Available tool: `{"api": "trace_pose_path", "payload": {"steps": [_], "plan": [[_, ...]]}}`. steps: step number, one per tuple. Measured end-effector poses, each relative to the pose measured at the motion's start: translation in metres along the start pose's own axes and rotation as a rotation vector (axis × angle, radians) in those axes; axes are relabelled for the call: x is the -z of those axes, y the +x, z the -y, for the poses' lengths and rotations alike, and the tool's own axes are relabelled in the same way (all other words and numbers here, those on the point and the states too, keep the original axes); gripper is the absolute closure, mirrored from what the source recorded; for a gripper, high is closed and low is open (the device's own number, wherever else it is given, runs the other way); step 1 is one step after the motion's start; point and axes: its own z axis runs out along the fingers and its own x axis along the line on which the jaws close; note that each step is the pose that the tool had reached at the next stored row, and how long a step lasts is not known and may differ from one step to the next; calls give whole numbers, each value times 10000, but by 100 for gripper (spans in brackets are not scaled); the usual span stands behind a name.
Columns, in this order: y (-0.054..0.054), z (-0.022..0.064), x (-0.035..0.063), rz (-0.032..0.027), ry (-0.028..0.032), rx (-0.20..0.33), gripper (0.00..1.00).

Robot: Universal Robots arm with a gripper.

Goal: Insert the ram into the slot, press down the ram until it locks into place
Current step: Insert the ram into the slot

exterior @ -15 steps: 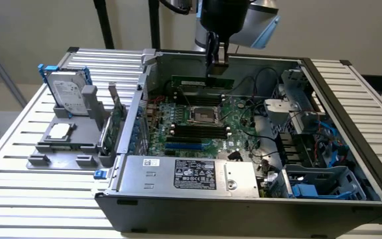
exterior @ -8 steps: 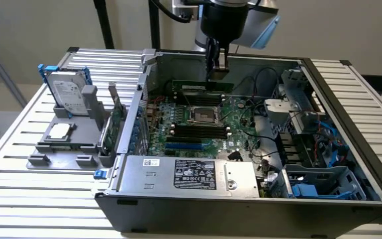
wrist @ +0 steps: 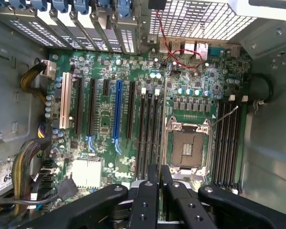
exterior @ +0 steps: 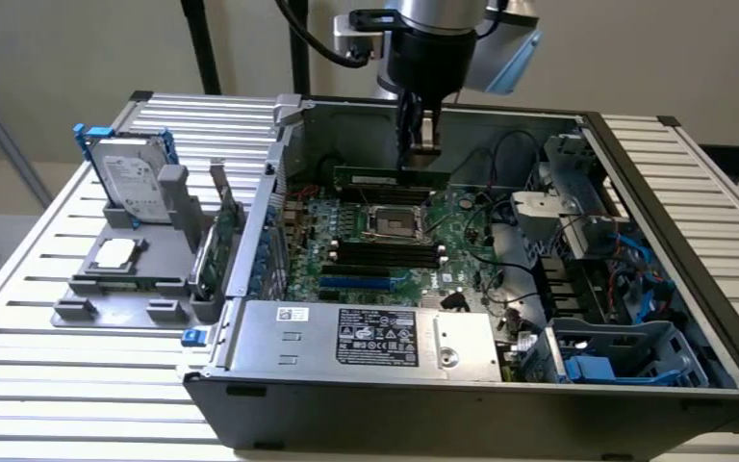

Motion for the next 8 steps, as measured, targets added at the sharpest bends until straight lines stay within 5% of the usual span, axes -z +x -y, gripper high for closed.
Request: {"api": "trace_pose_path", "payload": {"steps": [8], "plan": [[30, 15, -144, 0, -1, -5, 87]]}}
